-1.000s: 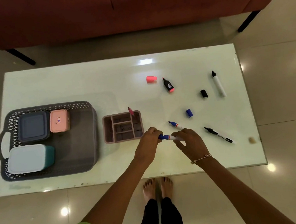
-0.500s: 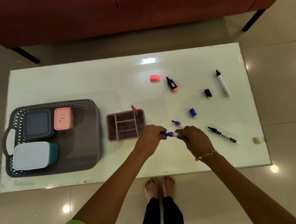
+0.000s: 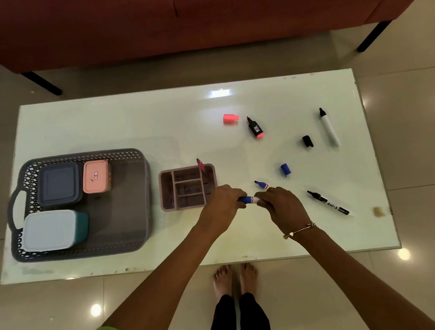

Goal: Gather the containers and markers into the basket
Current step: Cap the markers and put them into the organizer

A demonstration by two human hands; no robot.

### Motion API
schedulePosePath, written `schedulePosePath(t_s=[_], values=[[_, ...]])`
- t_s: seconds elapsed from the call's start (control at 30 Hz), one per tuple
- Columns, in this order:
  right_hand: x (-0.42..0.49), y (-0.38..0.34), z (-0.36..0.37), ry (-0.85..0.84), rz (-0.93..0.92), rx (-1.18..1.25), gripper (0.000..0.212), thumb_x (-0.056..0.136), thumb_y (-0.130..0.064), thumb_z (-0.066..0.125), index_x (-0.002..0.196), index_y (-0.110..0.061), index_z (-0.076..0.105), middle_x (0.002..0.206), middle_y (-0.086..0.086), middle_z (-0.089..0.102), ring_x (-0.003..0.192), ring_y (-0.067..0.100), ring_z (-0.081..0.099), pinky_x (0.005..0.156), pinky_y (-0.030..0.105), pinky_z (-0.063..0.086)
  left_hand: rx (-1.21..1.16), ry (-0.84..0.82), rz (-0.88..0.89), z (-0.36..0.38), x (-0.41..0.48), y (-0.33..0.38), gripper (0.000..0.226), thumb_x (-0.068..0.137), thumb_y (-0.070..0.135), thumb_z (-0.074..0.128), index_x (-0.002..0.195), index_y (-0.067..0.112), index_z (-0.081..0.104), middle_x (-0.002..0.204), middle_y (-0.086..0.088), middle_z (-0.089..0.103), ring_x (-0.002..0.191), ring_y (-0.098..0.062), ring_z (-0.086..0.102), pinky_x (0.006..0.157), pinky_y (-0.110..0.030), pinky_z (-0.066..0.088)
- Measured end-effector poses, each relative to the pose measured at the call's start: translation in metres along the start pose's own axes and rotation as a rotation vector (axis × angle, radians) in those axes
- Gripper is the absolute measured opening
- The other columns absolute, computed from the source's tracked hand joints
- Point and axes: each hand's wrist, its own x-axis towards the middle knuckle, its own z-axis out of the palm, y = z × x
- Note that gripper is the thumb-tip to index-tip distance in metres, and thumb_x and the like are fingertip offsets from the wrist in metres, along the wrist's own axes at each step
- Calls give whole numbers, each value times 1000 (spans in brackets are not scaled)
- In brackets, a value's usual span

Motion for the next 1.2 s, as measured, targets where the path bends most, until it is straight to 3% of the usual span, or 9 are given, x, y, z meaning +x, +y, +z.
schedulePosePath(t_s=[0.2, 0.27, 0.33, 0.43, 0.57, 0.73, 0.83, 0.97, 1.2], values=[[5, -8, 4, -102, 20, 85, 24, 91, -17, 51, 106, -4, 64, 93, 20, 66, 85, 32, 59, 72, 30, 38, 91, 29, 45, -4, -5, -9, 36, 93, 17, 51, 129, 11, 52, 121, -16, 61, 110, -25, 56, 98, -26, 39], [9, -15, 5, -128, 24, 170, 21, 90, -13, 51, 104, 0, 62, 98, 21, 61, 83, 27, 55, 73, 21, 36, 75, 127, 93, -5, -15, -16, 40, 92, 13, 53, 131, 11, 49, 124, -15, 60, 116, -27, 54, 102, -29, 38], [14, -26, 1, -68, 50, 265, 18, 89, -10, 54, 102, -1, 62, 99, 18, 55, 77, 16, 47, 68, 9, 33, 94, 329, 146, -9, -28, -24, 48, 86, 6, 60, 132, 9, 48, 126, -14, 60, 119, -30, 54, 103, -37, 42], [19, -40, -10, 141, 165, 495, 10, 84, -13, 62, 94, -12, 63, 95, 6, 56, 74, 2, 52, 65, 0, 39, 151, 592, 100, -17, -43, -42, 56, 70, 1, 75, 123, 1, 56, 115, -16, 67, 105, -32, 65, 89, -44, 51], [25, -66, -16, 290, 250, 716, 18, 77, -13, 71, 93, -15, 64, 92, -4, 64, 85, 2, 58, 76, 7, 43, 52, 669, -16, -28, -58, -66, 47, 81, 7, 67, 126, 4, 54, 123, -18, 62, 115, -35, 58, 102, -48, 35], [45, -88, 8, 304, 324, 525, 29, 76, -20, 72, 101, -5, 66, 96, 9, 66, 90, 23, 57, 85, 33, 44, -54, 655, -85, -36, -61, -80, 44, 90, 12, 56, 133, 8, 47, 134, -14, 54, 126, -31, 48, 108, -50, 37], [58, -94, 21, 271, 310, 310, 26, 78, -21, 69, 92, 0, 64, 92, 18, 65, 93, 32, 56, 82, 41, 41, -94, 676, -112, -35, -60, -83, 43, 91, 13, 55, 133, 8, 46, 134, -14, 54, 126, -29, 48, 109, -47, 36], [66, -99, 24, 270, 236, 104, 22, 83, -24, 60, 84, -2, 64, 93, 14, 65, 96, 30, 52, 75, 36, 33, -114, 696, -100, -28, -62, -84, 42, 90, 12, 57, 130, 6, 50, 129, -15, 59, 120, -31, 54, 103, -49, 43], [60, -91, 40, 62, 171, -82, 26, 88, -30, 54, 94, -7, 64, 98, 10, 65, 99, 28, 52, 81, 37, 37, -128, 650, -113, -11, -66, -79, 43, 91, 17, 55, 133, 12, 47, 132, -10, 56, 124, -26, 50, 105, -41, 39]])
